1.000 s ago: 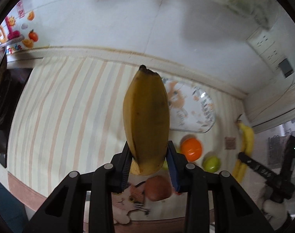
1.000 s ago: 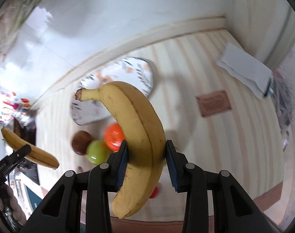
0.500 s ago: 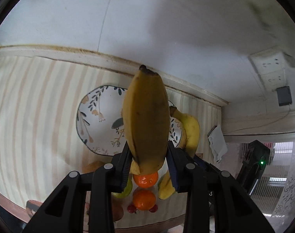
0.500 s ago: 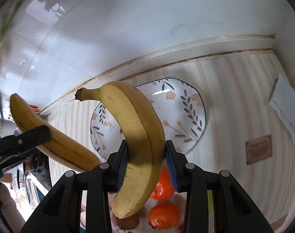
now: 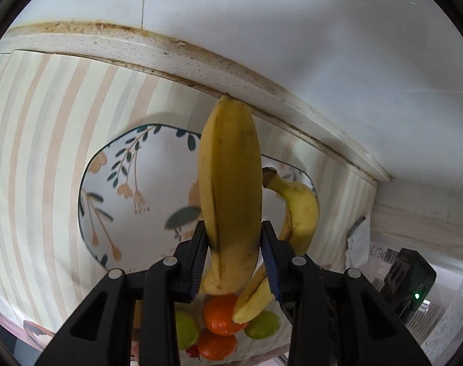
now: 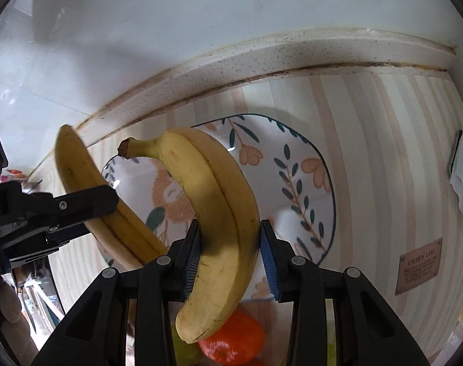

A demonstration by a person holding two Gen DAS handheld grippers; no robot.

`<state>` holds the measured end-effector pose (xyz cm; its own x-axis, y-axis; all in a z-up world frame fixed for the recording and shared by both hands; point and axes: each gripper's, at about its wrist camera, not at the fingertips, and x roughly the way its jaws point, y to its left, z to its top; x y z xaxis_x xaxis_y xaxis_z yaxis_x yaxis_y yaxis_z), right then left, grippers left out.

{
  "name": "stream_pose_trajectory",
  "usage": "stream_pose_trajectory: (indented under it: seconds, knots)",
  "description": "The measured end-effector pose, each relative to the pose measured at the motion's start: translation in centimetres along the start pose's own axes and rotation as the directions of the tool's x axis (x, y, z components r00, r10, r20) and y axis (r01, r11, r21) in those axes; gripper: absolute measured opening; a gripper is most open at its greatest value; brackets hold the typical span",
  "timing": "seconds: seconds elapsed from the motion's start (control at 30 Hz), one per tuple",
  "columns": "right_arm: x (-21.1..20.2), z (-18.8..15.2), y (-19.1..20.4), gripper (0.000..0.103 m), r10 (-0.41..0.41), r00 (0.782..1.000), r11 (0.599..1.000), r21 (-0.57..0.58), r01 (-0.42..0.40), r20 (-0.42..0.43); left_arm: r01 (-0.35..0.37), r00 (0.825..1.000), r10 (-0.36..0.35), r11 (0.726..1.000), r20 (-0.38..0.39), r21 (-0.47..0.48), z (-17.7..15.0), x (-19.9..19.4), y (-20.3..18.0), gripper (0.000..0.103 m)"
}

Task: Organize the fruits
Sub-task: 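Lift both bananas and carry them toward the oval floral plate, then lower both bananas onto the plate and open both grippers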

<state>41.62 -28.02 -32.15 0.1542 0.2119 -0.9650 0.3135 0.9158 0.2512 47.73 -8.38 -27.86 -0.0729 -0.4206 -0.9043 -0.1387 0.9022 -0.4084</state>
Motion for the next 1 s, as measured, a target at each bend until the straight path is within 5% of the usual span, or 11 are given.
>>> stream_pose_trajectory:
  seconds: [0.47,0.53,0.6,0.67,0.77,0.9,1.0]
  knots:
    - [2.1,1.3,0.1,0.042,-0.034,0.999,0.999,-0.032,0.033,-0.020,-0.042,0.998,0.039,0.998,-0.049,-0.053,1.3,2.8,0.4,0.034]
    - [1.7,1.6,0.2,0.056,-0.011,1.000,0.999,-0.031,0.011,-0.015,-0.039,0.998,0.036,0.996,-0.046,-0.074,1.2,2.4,0.7,0.035]
    - [1.0,1.7,0.3,0.081,-0.003,1.000,0.999,-0.045,0.003,-0.011,-0.057,0.998,0.055,0.996,-0.035,-0.062,1.1,1.9,0.7,0.036]
    - [0.0,1.7,0.7,0.088,-0.022,1.000,0.997,-0.072,0.022,0.008,-0.090,0.996,0.090,0.995,0.001,-0.033,0.9,1.0,0.4,0.037]
    - [-1.2,1.1,1.1,0.092,-0.062,0.998,0.991,-0.114,0.065,0.034,-0.149,0.988,0.148,0.988,0.047,0.032,0.4,-0.3,0.1,0.046]
    - [-2.9,-0.3,1.0,0.093,-0.086,0.995,0.984,-0.153,0.094,0.053,-0.232,0.965,0.218,0.969,0.145,0.085,-1.0,-2.6,0.4,0.078]
    - [-3.9,-1.5,1.5,0.095,-0.110,0.991,0.978,-0.171,0.122,0.079,-0.285,0.944,0.256,0.950,0.208,0.126,-2.4,-4.0,1.0,0.090]
